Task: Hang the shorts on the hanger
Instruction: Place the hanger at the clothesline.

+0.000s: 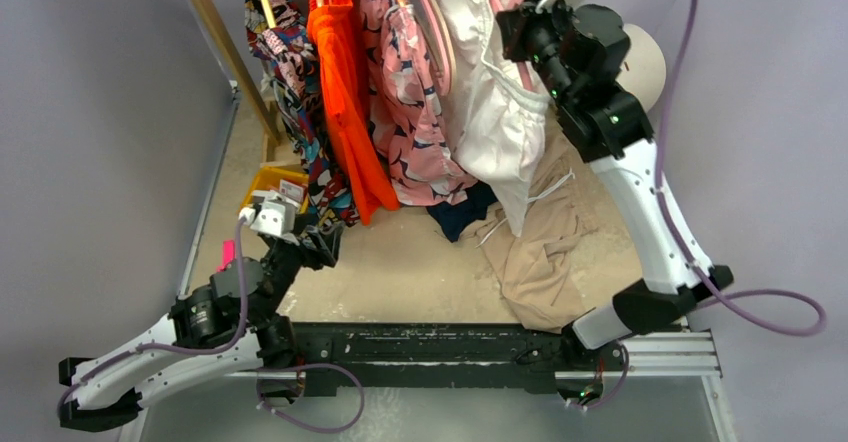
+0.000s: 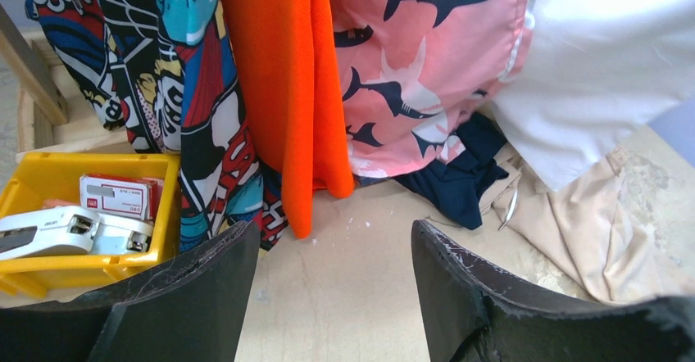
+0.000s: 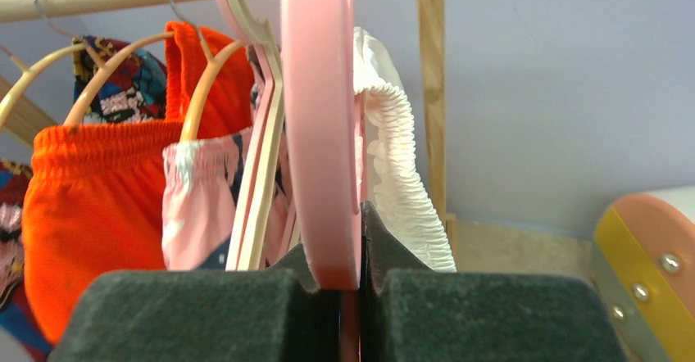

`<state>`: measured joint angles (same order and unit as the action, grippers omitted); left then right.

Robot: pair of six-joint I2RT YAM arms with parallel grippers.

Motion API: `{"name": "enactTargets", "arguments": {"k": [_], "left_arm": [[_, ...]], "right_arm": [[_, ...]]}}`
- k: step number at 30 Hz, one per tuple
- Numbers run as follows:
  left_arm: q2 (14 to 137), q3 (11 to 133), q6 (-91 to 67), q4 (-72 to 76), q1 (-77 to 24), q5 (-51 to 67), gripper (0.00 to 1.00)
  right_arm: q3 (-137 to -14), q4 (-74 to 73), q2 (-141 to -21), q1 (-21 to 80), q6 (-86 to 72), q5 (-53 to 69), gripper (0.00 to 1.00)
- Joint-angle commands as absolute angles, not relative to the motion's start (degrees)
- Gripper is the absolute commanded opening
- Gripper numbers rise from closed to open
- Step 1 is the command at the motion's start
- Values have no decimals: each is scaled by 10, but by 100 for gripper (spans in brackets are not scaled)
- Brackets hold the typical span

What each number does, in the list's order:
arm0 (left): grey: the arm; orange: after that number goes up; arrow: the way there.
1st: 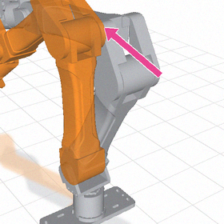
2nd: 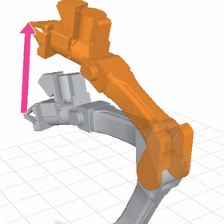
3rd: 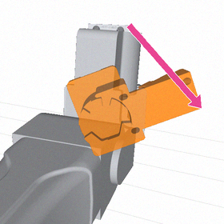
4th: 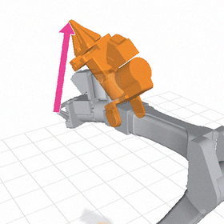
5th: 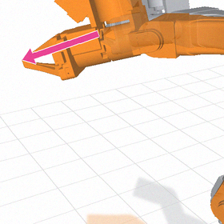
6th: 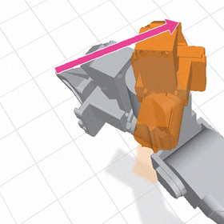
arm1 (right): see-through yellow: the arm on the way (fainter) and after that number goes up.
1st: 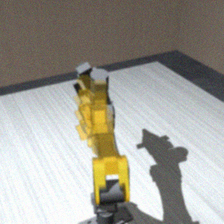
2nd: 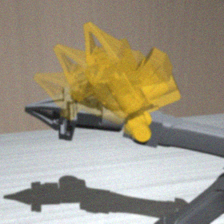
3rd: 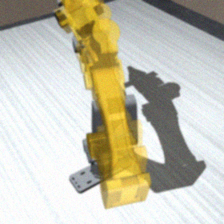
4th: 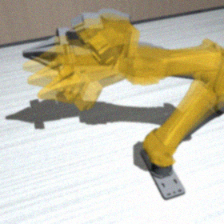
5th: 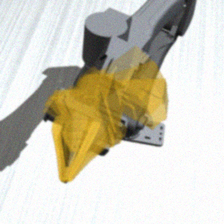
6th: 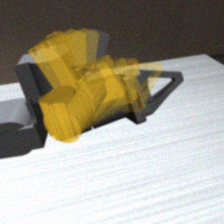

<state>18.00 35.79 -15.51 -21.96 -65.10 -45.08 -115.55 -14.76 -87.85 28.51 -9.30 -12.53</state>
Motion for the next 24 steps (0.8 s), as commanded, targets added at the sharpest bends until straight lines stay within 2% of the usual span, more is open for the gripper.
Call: {"name": "enactTargets", "arguments": {"k": [1, 8, 14, 24], "left_arm": [[180, 420, -161, -193, -648, -448, 67], [241, 554, -155, -183, -648, -350, 67], [335, 662, -133, -128, -648, -234, 68], [491, 797, -157, -79, -648, -36, 69]], "right_arm": [[-1126, -207, -786, 285, -87, -150, 0], [-1091, -328, -645, 285, -66, -106, 0], [-1069, -411, -538, 285, -58, 96, 0], [-1015, -462, -475, 285, -37, 290, 0]]}}
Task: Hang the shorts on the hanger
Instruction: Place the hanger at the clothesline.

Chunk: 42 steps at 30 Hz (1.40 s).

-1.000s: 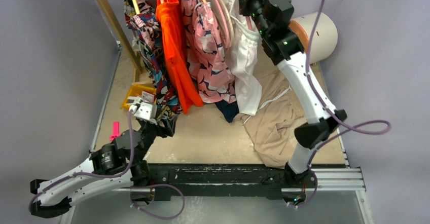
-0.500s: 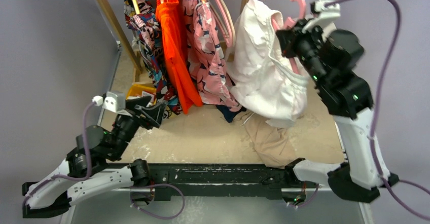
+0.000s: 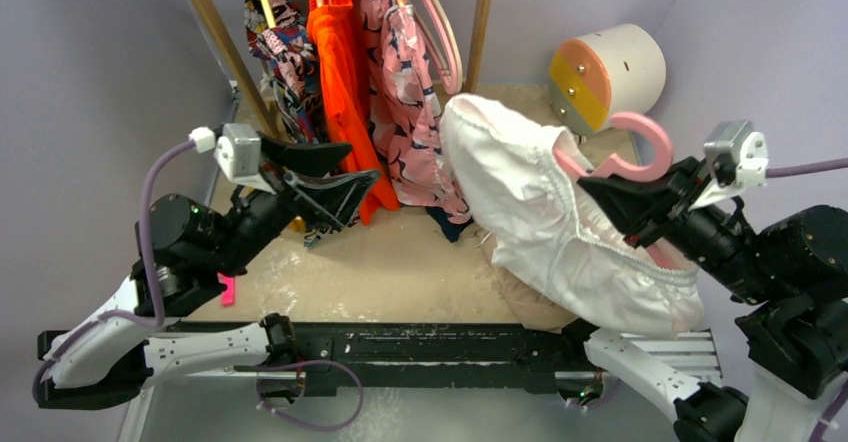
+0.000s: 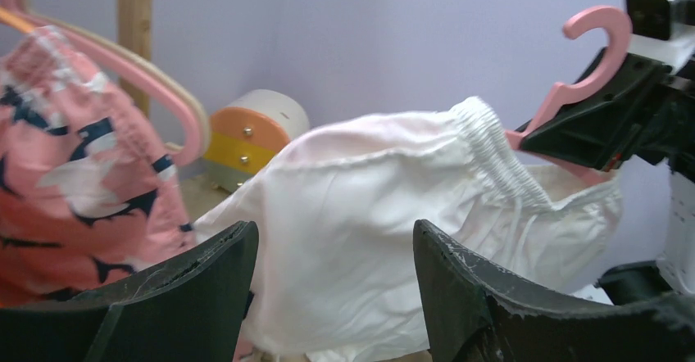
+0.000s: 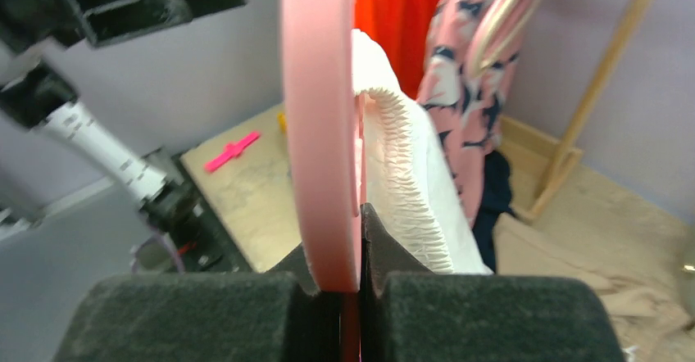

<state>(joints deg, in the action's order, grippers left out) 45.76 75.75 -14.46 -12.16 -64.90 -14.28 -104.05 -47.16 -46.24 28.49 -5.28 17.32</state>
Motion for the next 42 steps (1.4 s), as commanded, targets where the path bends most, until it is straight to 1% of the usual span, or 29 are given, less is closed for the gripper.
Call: {"name": "enactTargets", "arguments": {"k": [1, 5, 8, 14, 23, 30, 36, 39, 42], "left_arm": [[498, 802, -159, -74, -648, -20, 69], [532, 825, -173, -57, -648, 36, 68], [561, 849, -183, -56, -648, 53, 67], [607, 875, -189, -70, -648, 8, 65], [658, 895, -171, -106, -650, -30, 65], [683, 911, -157, -117, -656, -28, 65], [701, 913, -145, -130, -657, -48, 65], [706, 913, -139, -135, -658, -55, 61], [709, 912, -133, -141, -659, -59, 53]], "right_arm": [[-1009, -459, -472, 285, -36, 303, 0], [-995, -457, -474, 286, -28, 309, 0], [-984, -449, -479, 285, -23, 315, 0], [-971, -422, -492, 285, -28, 307, 0], [-985, -421, -518, 286, -25, 305, 0], [-982, -421, -522, 285, -24, 313, 0], [-978, -420, -521, 286, -24, 316, 0], [-976, -421, -518, 286, -24, 313, 0], [-975, -421, -515, 285, -24, 309, 0]]}}
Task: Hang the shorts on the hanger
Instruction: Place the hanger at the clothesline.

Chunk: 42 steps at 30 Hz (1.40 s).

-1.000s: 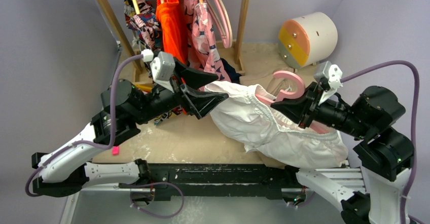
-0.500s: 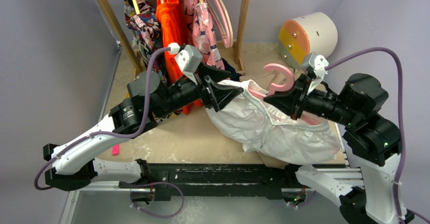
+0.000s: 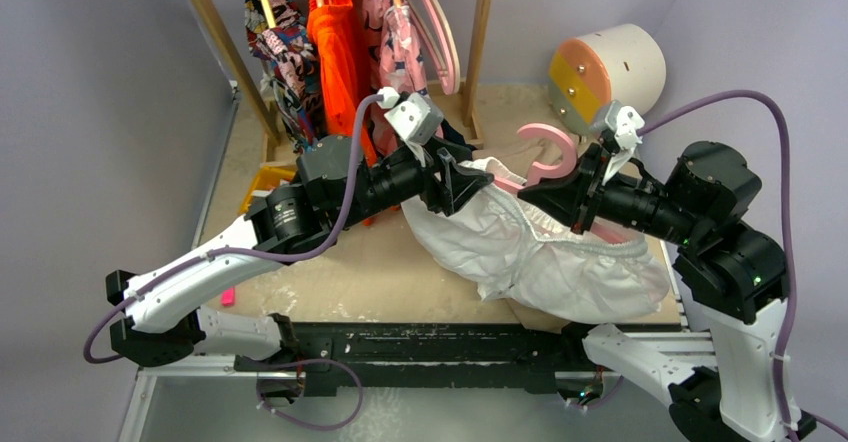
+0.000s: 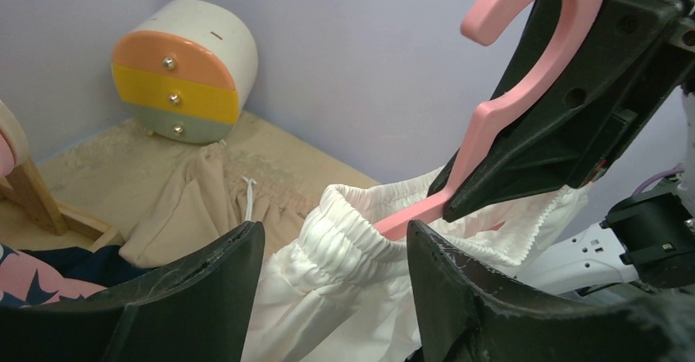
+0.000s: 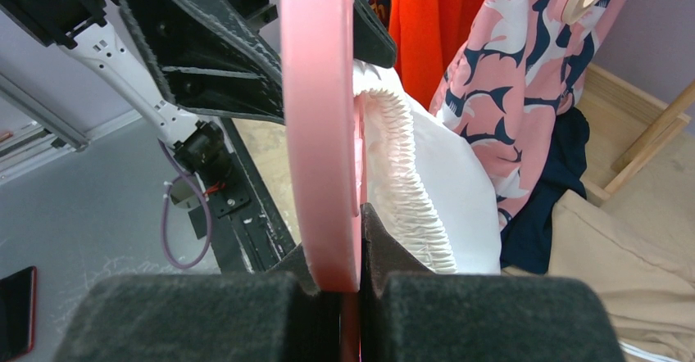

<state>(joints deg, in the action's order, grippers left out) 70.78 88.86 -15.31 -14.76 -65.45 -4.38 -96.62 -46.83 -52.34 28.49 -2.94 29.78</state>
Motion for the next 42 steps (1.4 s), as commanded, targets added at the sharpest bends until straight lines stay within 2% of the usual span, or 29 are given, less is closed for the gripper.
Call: {"name": "enactTargets", "arguments": {"k": [1, 4, 9, 10, 22, 27, 28, 30, 32, 42], "left_arm": [[709, 911, -132, -142, -659, -58, 49], [707, 908, -127, -145, -660, -58, 34], [698, 901, -121, -148, -660, -59, 1], [694, 898, -121, -149, -660, -60, 0], [592, 855, -95, -159, -660, -141, 0], [565, 856, -102, -152, -660, -102, 0], [560, 853, -105, -148, -660, -83, 9], [554, 844, -113, -139, -660, -41, 34], [553, 842, -121, -135, -660, -27, 40], [594, 857, -126, -145, -660, 20, 32]], "right_arm": [[-975, -421, -515, 285, -24, 309, 0], [-974, -421, -514, 285, -25, 309, 0], [-977, -418, -516, 285, -28, 315, 0], [-979, -418, -517, 285, -28, 315, 0], [-1044, -396, -536, 285, -48, 370, 0], [-1086, -349, -555, 285, -70, 431, 0], [-1078, -342, -553, 285, -72, 432, 0], [-1052, -337, -546, 285, -71, 428, 0], [-1028, -337, -540, 285, -68, 425, 0], [-1000, -344, -527, 286, -60, 416, 0]]}}
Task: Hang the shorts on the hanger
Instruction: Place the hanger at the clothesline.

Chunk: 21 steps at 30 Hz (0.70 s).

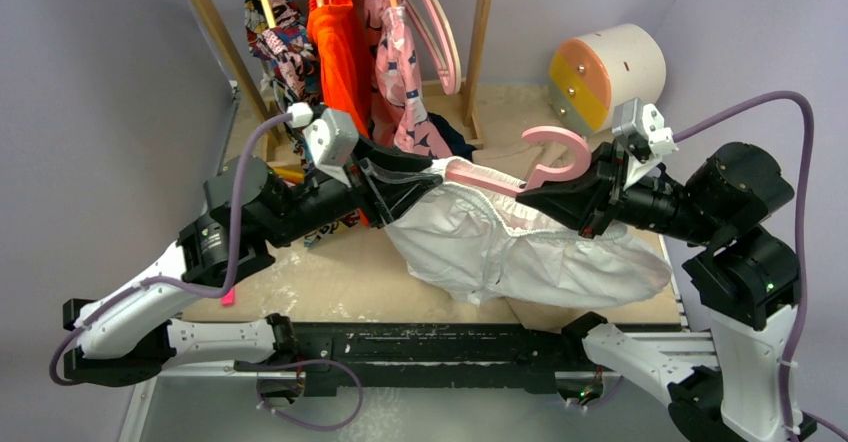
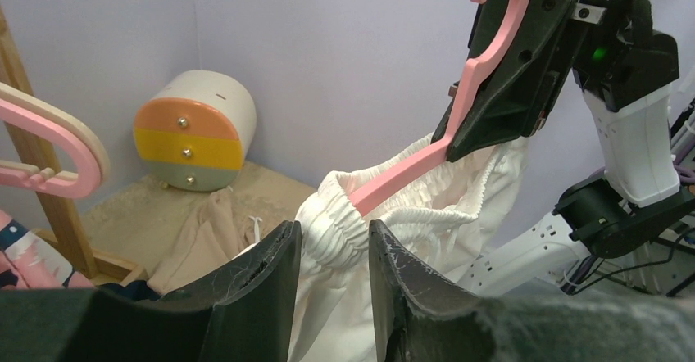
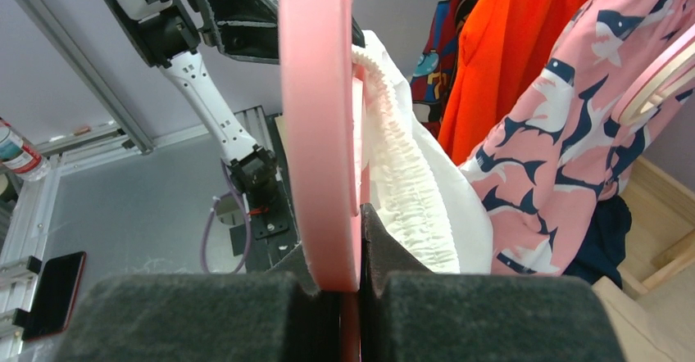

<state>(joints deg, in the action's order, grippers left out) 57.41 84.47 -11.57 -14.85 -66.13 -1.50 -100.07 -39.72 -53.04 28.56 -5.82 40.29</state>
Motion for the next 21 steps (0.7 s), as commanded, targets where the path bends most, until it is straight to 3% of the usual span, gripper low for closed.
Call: {"name": "enactTargets", "arguments": {"k": [1, 5, 11, 17, 21], "left_arm": [[599, 859, -128, -144, -660, 23, 32], [611, 868, -132, -137, -660, 32, 33], [616, 875, -129, -143, -660, 32, 27], [603, 940, -82, -189, -660, 28, 55], [609, 968, -56, -197, -660, 112, 61]], "right_arm": [[-998, -345, -527, 286, -58, 415, 0], [-993, -350, -525, 285, -54, 410, 0], [-988, -347, -523, 285, -53, 411, 0], [-993, -364, -524, 286, -40, 415, 0], [-977, -359, -518, 285, -37, 438, 0]]}}
